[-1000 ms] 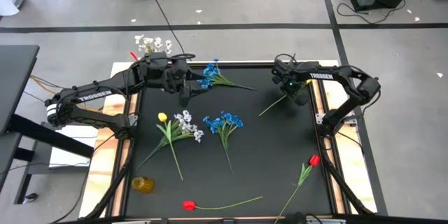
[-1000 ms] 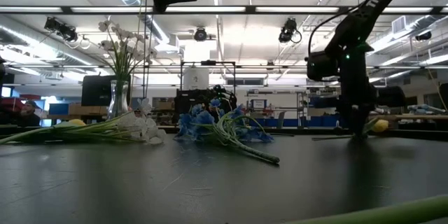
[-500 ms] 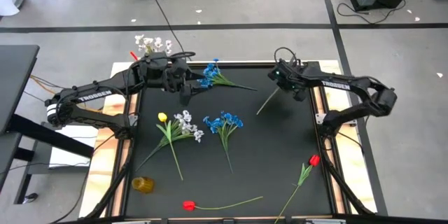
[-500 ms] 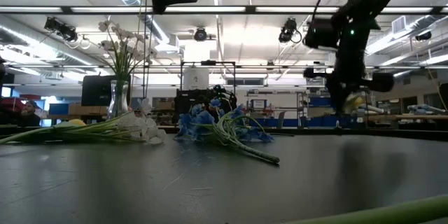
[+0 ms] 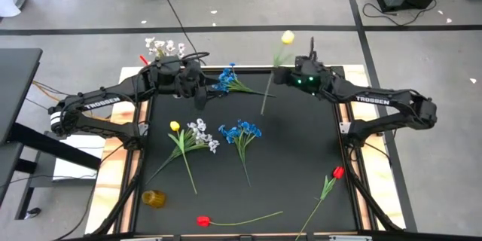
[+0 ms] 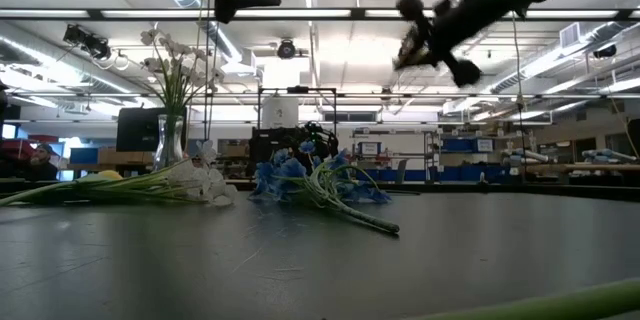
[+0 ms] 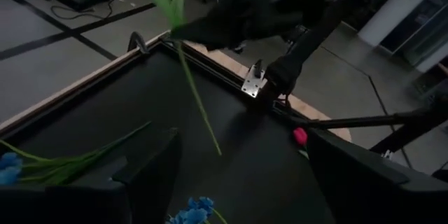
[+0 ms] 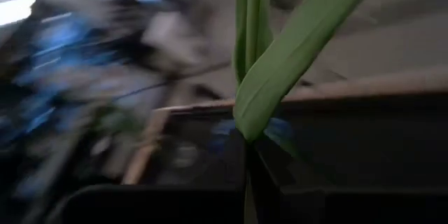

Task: Sort flowers into vase by color
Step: Put the right yellow flower into the transparent vase

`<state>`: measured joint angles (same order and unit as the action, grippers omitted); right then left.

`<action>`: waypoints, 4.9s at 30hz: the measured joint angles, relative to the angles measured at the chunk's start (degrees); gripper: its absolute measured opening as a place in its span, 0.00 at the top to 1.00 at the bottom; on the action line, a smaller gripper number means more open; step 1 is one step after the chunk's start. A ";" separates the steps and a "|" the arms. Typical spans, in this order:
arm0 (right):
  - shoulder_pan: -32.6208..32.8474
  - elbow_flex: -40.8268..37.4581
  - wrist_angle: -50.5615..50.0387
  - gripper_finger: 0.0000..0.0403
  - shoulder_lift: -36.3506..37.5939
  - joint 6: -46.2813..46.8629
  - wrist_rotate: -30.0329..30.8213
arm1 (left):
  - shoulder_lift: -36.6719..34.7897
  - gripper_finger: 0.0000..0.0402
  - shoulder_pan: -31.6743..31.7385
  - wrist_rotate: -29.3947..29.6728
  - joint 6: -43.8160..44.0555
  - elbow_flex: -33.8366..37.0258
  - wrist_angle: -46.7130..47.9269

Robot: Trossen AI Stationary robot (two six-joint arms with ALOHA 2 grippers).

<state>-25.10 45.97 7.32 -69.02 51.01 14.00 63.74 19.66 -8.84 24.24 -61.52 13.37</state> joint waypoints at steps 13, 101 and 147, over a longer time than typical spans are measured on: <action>7.64 14.80 6.21 0.97 -6.24 -29.78 -22.92 | 0.45 0.23 -0.99 -1.00 -3.90 -0.02 -11.49; 12.68 39.97 -32.10 0.85 5.61 -49.10 -15.54 | -10.10 0.98 4.43 2.55 -20.86 -0.01 -11.10; 12.68 39.97 -30.96 0.85 4.43 -49.08 -15.54 | -17.92 0.98 20.96 24.34 -38.53 8.43 1.71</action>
<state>-12.43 85.93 -23.64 -64.60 1.93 -1.54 45.82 40.62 15.50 -14.29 -53.08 15.08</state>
